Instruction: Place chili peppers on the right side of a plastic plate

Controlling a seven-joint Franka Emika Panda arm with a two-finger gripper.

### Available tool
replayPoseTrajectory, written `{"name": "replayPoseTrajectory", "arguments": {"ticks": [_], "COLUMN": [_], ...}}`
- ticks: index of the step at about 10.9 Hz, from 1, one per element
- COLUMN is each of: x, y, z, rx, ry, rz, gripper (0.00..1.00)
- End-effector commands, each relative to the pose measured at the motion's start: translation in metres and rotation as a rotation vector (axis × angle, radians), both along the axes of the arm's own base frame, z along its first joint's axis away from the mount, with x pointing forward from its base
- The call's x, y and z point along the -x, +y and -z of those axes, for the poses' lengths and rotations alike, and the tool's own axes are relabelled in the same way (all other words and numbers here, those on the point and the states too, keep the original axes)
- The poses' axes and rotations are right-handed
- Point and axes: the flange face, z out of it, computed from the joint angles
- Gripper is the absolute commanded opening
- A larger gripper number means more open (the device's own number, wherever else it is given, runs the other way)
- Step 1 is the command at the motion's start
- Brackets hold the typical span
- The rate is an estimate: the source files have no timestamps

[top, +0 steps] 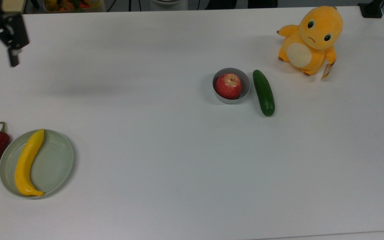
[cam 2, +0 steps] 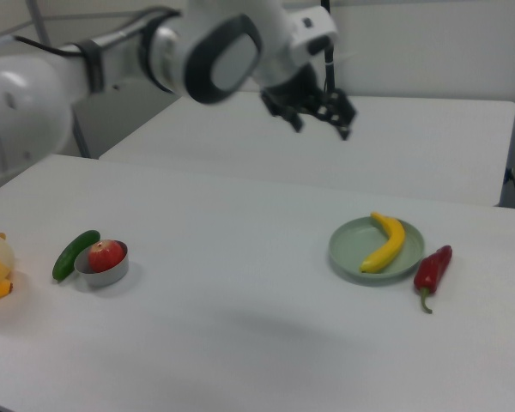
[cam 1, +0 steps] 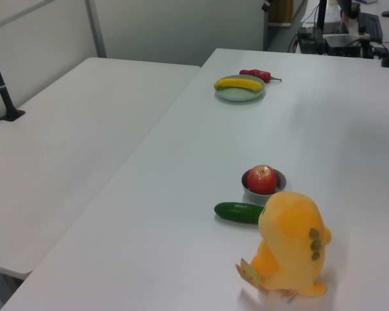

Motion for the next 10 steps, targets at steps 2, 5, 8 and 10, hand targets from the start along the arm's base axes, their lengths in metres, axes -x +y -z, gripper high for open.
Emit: {"name": "replayPoseTrajectory", "arguments": {"ticks": [2,5,8,10], "x": [0.044,0.067,0.094,0.113], "y": [0.081,0.163,0.215,0.234], "z": [-0.029,-0.031,-0.033,-0.038], "rx": [-0.128,-0.176,-0.218,-0.249], "ry": [0.205,0.342,0.458,0.482], "rz": [0.018,0.036,0.045,0.006], "gripper": [1.0,1.0,1.0,1.0]}}
